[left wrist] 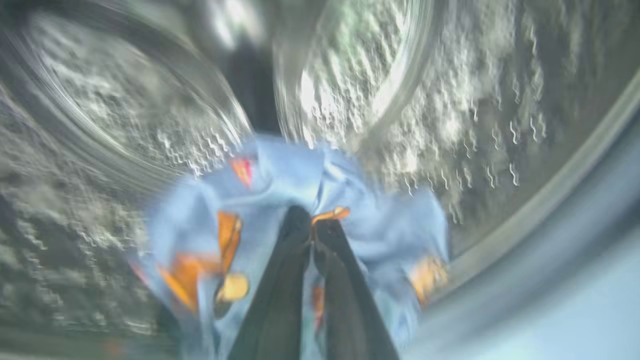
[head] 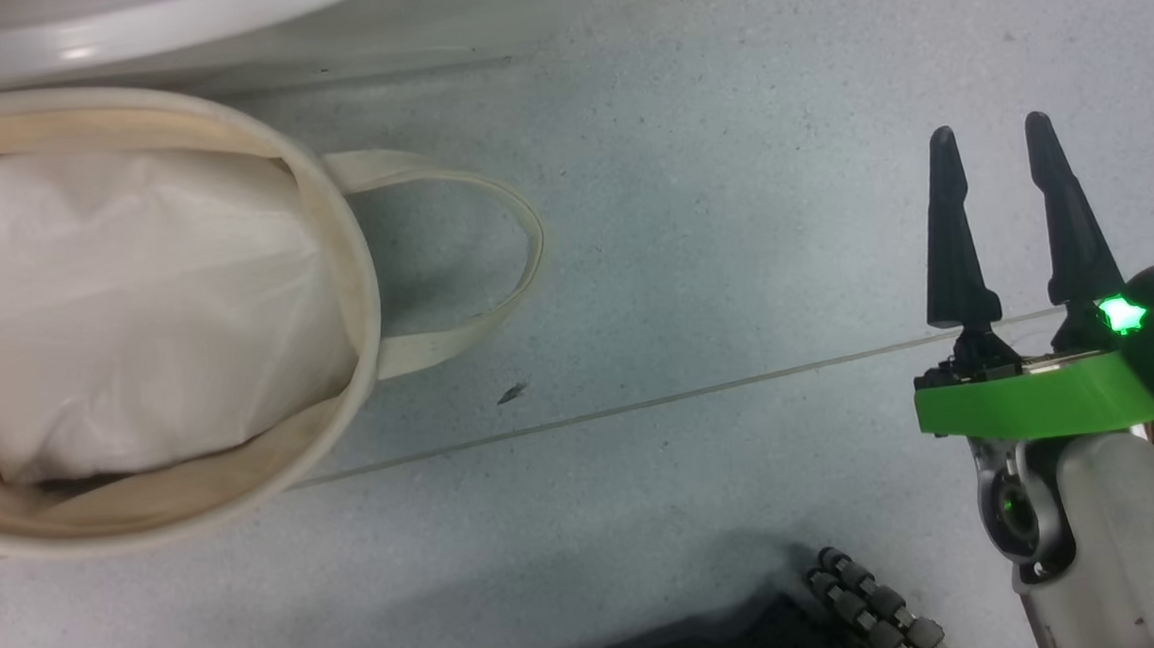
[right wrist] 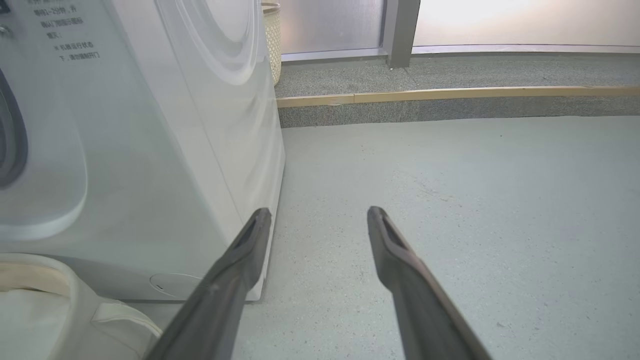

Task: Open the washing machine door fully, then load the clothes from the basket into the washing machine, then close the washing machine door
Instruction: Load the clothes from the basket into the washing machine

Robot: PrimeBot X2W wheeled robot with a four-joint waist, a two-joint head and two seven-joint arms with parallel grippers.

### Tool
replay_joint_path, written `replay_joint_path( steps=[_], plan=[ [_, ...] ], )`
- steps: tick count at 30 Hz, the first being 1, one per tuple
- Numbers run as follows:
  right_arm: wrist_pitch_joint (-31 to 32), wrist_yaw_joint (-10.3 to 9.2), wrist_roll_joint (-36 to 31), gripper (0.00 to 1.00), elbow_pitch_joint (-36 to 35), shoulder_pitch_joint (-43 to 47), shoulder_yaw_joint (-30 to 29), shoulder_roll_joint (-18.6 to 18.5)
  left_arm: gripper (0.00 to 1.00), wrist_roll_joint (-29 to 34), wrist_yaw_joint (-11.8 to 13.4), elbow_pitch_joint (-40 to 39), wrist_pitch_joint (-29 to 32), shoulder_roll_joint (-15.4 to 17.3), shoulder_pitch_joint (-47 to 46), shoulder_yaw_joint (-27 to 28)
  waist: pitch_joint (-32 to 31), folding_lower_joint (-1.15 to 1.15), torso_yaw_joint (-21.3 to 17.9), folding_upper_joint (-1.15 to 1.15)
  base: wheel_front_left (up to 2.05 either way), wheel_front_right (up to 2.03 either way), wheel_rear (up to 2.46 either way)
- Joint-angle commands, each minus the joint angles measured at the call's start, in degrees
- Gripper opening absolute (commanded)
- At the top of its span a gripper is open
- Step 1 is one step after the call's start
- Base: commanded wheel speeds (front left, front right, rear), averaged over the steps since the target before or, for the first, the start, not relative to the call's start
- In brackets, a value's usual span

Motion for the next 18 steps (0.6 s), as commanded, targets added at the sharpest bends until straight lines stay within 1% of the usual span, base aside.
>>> replay_joint_path(
  steps=[1, 2, 3, 4, 7, 11, 15, 18],
  plan=[
    [-0.7, 0.42, -0.3, 1.0, -1.1, 2.1, 1.1, -0.1, 0.01, 0.8, -0.6, 3.6, 0.0, 2.3, -2.2, -1.5, -0.6, 0.0, 0.0, 0.0, 0.0, 0.0, 0.0],
    [-0.7, 0.42, -0.3, 1.0, -1.0, 2.2, 1.1, -0.2, 0.17, 0.6, -0.8, 6.7, 0.1, 1.9, -3.6, -2.2, -0.7, 0.0, 0.0, 0.0, 0.0, 0.0, 0.0],
    [-0.7, 0.42, -0.2, 1.0, -0.9, 2.3, 1.1, -0.3, 0.45, 0.4, -0.9, 9.2, 0.2, 1.5, -4.9, -3.0, -0.7, 0.0, 0.0, 0.0, 0.0, 0.0, 0.0],
    [-0.7, 0.42, -0.1, 1.0, -0.9, 2.3, 1.0, -0.3, 1.0, 0.6, -1.0, 11.6, 0.7, 1.2, -6.1, -4.0, -0.7, 0.0, 0.0, 0.0, 0.0, 0.0, 0.0],
    [-0.7, 0.42, 0.0, 1.0, -1.0, 2.2, 1.1, -0.2, 1.0, 0.5, -1.2, 18.0, 4.1, 0.7, -9.3, -6.0, -0.9, 0.0, -0.3, 0.0, 0.0, 0.0, 0.0],
    [-0.7, 0.42, 0.2, 1.0, -1.0, 2.1, 1.2, 0.2, 1.0, 0.1, -1.2, 22.1, 5.9, 0.8, -11.9, -8.3, -1.5, 0.0, -1.0, 0.0, 0.0, 0.0, 0.0],
    [-0.7, 0.42, 0.6, 1.0, -0.2, 1.9, 1.6, 0.5, 1.0, 0.9, -1.2, 23.7, 5.7, 1.5, -12.2, -11.0, -2.7, 0.0, -1.3, 0.0, 0.0, 0.0, 0.0],
    [-0.7, 0.42, 1.0, 1.0, 0.6, 1.6, 1.9, 0.5, 1.0, 0.6, -1.1, 24.2, 3.9, 1.0, -12.3, -11.3, -3.6, 0.0, -0.9, 0.0, 0.0, 0.0, 0.0]
  ],
)
